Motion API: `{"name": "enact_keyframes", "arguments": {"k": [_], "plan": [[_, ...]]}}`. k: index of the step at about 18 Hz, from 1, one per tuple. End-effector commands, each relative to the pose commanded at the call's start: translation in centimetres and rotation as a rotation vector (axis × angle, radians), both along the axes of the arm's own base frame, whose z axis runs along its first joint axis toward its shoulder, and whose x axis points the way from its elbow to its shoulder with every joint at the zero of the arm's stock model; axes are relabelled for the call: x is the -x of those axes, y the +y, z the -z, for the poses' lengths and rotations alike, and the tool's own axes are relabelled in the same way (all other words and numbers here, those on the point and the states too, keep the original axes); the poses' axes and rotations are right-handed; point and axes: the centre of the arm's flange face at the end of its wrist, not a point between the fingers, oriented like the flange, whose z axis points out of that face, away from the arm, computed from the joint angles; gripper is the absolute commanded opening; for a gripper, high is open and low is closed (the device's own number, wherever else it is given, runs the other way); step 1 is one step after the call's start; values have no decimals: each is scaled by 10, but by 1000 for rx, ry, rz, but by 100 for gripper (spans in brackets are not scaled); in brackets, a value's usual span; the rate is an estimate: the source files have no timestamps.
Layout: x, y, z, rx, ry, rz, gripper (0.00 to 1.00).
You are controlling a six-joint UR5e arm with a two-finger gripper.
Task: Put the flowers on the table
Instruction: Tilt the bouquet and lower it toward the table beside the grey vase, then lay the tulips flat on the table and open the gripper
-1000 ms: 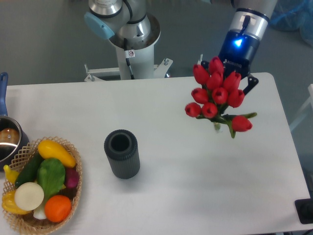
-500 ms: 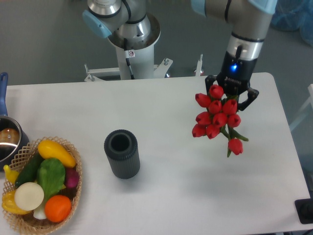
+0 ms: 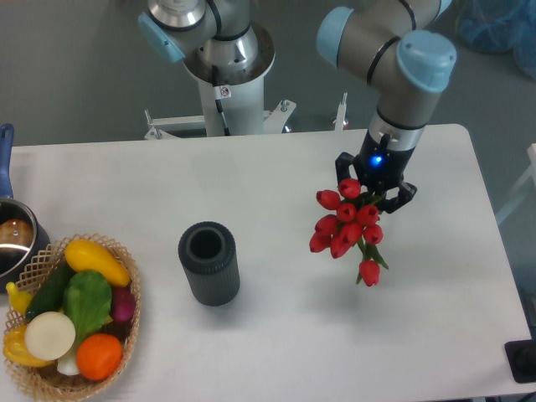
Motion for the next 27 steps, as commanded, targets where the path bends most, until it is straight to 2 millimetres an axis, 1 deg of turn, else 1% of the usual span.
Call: {"name": "enact_keyframes", "arguments": {"k": [2,5,9,11,13,15,20,27], "plan": [[-4,5,14,38,-11,14,45],[-3,6,29,56,-38,17,45],[-2,6,43,69,-63,15,45],[-1,6,55,77,-83,15,45],[-1,6,63,84,-98,16,45],[-5,4,75,91,-120,19,45],[-8,2,85,98,-139,16,45],[-7,3,86,94,-139,16,46]]}}
